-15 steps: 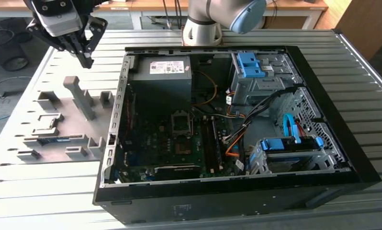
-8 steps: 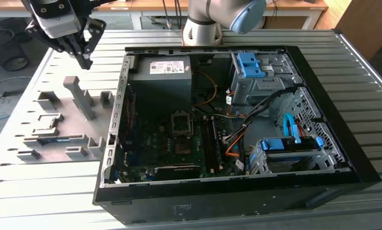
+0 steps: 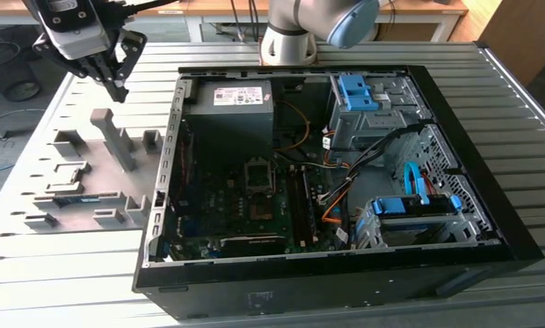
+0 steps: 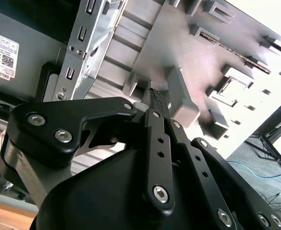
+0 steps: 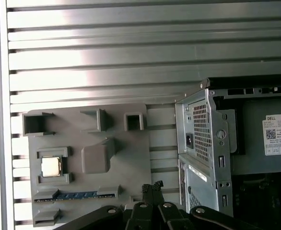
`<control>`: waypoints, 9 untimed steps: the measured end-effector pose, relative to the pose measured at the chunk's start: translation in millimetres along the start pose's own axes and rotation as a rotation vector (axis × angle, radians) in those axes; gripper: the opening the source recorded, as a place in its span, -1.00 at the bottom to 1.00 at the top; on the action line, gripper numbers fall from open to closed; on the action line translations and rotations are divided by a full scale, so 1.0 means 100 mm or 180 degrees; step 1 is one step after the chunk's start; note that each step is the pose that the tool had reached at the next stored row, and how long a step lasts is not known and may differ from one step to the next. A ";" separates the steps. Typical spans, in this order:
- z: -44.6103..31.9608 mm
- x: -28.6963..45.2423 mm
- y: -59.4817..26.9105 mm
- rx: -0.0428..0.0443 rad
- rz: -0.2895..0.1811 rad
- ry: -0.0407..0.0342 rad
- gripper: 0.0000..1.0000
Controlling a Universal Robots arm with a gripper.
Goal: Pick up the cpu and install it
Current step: 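Reach for the cpu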
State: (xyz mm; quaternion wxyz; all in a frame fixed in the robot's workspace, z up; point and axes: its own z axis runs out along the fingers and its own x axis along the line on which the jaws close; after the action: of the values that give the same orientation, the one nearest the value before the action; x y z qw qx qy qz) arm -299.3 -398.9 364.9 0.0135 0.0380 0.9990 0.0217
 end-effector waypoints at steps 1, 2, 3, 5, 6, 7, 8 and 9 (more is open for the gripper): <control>0.006 0.020 -0.002 0.0000 0.0000 0.0000 -0.80; 0.012 0.044 -0.004 0.0000 0.0000 0.0000 -0.80; 0.021 0.070 -0.006 0.0000 0.0000 0.0000 -0.80; 0.034 0.122 -0.011 0.0000 0.0000 0.0000 -0.80; 0.039 0.150 -0.013 0.0000 0.0000 0.0000 -0.80; 0.042 0.177 -0.015 0.0000 0.0000 0.0000 -0.80; 0.044 0.205 -0.018 0.0000 0.0000 0.0000 -0.80; 0.045 0.237 -0.020 0.0000 0.0000 0.0000 -0.80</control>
State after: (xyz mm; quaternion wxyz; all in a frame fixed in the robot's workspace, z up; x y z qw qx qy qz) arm -322.9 -398.9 359.7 0.0135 0.0380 0.9989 0.0217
